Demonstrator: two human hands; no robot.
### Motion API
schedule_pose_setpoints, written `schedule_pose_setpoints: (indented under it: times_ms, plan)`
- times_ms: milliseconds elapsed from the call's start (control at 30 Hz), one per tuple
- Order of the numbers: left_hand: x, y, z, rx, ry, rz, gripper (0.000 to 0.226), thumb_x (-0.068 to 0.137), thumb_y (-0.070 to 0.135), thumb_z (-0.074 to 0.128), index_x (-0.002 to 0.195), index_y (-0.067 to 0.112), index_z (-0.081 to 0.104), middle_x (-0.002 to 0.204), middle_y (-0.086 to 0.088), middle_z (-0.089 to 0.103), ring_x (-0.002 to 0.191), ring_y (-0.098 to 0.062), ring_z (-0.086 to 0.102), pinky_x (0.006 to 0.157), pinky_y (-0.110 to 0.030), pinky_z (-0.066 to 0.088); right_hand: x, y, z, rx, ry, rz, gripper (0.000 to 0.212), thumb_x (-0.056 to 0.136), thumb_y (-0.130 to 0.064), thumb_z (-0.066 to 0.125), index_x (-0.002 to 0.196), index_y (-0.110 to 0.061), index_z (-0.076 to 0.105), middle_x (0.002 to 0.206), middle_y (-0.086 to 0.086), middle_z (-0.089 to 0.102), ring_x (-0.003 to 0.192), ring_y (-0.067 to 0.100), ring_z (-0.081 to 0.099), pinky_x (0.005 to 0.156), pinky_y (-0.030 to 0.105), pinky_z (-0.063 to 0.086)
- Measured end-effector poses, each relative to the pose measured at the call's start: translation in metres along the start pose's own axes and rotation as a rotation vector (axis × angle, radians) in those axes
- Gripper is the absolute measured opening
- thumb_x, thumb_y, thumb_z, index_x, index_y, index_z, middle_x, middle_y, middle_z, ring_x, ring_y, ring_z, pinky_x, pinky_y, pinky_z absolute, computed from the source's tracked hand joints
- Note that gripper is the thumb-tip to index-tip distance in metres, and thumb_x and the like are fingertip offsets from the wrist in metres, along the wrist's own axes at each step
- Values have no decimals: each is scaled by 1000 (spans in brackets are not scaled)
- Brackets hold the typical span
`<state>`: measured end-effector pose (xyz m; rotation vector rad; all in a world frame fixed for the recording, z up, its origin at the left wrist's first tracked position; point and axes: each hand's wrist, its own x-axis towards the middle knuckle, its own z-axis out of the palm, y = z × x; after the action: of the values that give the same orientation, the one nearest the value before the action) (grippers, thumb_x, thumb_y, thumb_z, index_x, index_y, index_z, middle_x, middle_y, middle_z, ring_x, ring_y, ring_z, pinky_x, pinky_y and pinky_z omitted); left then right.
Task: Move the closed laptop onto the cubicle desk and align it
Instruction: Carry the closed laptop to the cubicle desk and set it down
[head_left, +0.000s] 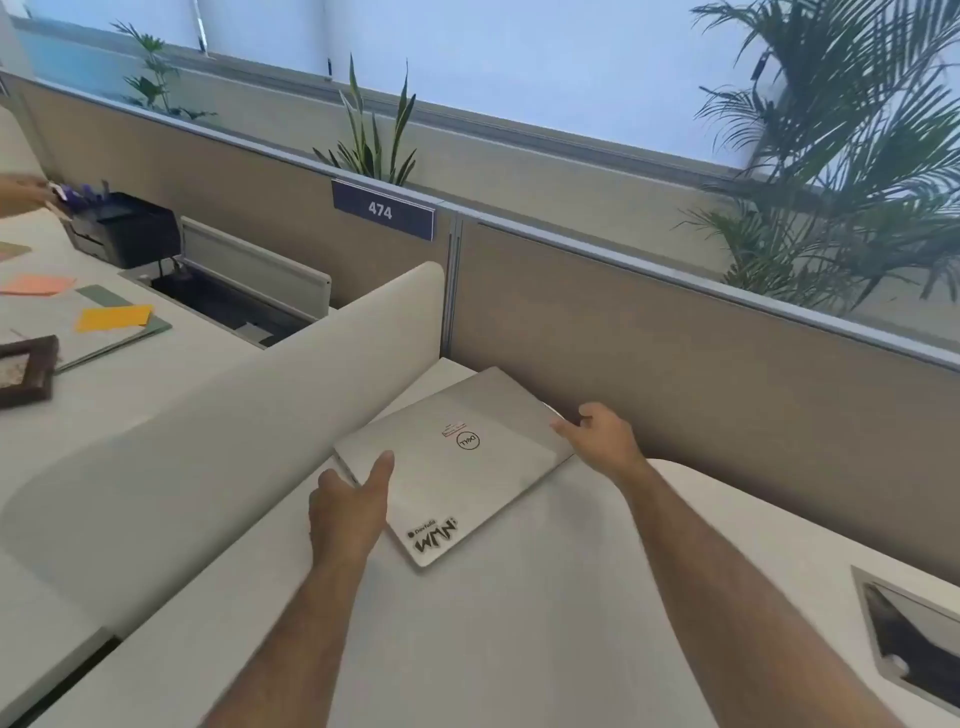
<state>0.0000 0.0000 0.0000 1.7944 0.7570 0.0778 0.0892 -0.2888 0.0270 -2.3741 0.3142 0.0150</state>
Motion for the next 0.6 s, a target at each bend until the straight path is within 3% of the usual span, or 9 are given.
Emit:
schedule_pose_setpoints:
  times_ms: [100, 133, 167, 267, 333, 367, 433, 500, 600]
  plan:
    - [19, -3, 3, -62, 0, -71, 91, 79, 64, 67, 139, -1, 49, 134, -19, 60, 118, -38, 61, 103, -48, 50, 24, -4, 7, 0, -15, 19, 49, 88, -51, 67, 120, -15, 60, 112, 4, 61, 112, 26, 53, 89, 32, 43]
    - [23, -3, 3, -94, -26, -97, 88, 75, 65, 68, 133, 0, 54, 129, -18, 63, 113, -38, 64, 101, -49, 53, 29, -6, 8, -30, -21, 19, 36, 88, -50, 67, 105, -20, 60, 101, 1, 58, 104, 25, 52, 83, 31, 43]
    - [30, -5, 5, -119, -42, -104, 86, 70, 65, 69, 125, 0, 58, 123, -18, 66, 108, -38, 67, 98, -50, 55, 37, -6, 12, -42, -22, 7, 34, 89, -49, 66, 104, -20, 62, 98, 1, 59, 104, 26, 52, 81, 32, 43]
    - [39, -7, 9, -153, -47, -106, 74, 63, 61, 67, 106, 1, 65, 109, -17, 70, 100, -37, 70, 93, -52, 58, 54, -8, 22, -80, -5, 16, 58, 89, -47, 65, 125, -1, 60, 112, 11, 64, 120, 33, 57, 93, 37, 45]
    - [44, -11, 11, -133, -38, -85, 63, 64, 59, 65, 94, 3, 67, 100, -15, 73, 96, -37, 71, 91, -51, 59, 64, -7, 28, -115, 2, 14, 47, 88, -46, 65, 104, -3, 64, 99, 13, 65, 108, 35, 61, 88, 42, 48]
    - [47, -13, 13, -118, -27, -67, 58, 64, 58, 64, 87, 4, 68, 95, -14, 74, 94, -37, 72, 90, -51, 59, 68, -6, 31, -135, 2, 15, 38, 86, -47, 64, 85, -9, 61, 85, 10, 61, 96, 35, 61, 81, 42, 48]
    - [50, -14, 14, -66, -21, -43, 50, 66, 54, 61, 76, 6, 66, 87, -15, 74, 91, -37, 72, 89, -50, 60, 74, -4, 36, -167, -5, 22, 42, 82, -47, 63, 62, -17, 42, 66, 1, 47, 76, 31, 53, 68, 39, 42]
    - [55, -14, 14, -44, -22, -42, 46, 66, 51, 61, 76, 6, 68, 86, -15, 75, 90, -38, 73, 87, -50, 61, 79, -2, 42, -167, -15, 20, 50, 80, -47, 64, 54, -17, 35, 59, -1, 42, 70, 28, 47, 66, 37, 38]
    - [59, -15, 12, -70, -43, -60, 37, 63, 42, 66, 75, 8, 72, 81, -14, 77, 81, -35, 76, 83, -51, 62, 83, 0, 49, -146, -54, 61, 51, 77, -51, 68, 52, -18, 38, 65, -1, 44, 75, 27, 47, 71, 36, 37]
